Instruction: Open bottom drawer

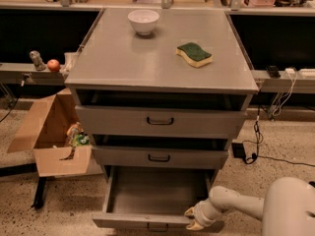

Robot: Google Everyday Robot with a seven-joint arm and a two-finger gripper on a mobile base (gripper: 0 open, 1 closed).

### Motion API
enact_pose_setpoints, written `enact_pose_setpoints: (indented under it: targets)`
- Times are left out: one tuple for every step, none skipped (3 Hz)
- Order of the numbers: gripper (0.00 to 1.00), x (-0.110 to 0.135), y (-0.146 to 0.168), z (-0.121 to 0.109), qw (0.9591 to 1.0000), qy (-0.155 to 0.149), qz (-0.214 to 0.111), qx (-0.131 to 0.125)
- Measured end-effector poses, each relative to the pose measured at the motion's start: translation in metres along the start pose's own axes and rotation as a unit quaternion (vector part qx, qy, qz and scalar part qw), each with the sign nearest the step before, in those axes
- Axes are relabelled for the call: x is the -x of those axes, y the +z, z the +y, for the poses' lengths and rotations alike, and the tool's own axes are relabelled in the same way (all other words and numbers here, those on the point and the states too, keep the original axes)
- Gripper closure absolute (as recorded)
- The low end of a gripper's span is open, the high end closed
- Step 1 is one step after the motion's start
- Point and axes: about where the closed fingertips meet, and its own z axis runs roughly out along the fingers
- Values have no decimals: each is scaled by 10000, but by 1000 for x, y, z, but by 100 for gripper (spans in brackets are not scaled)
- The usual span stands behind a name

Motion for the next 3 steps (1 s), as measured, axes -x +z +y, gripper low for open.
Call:
enact_pose_setpoints:
  targets:
    - [25, 0, 0, 0, 10000, 0, 0, 0]
    - [3, 0, 0, 0, 10000, 0, 0, 0]
    - [0, 0, 0, 0, 10000, 0, 0, 0]
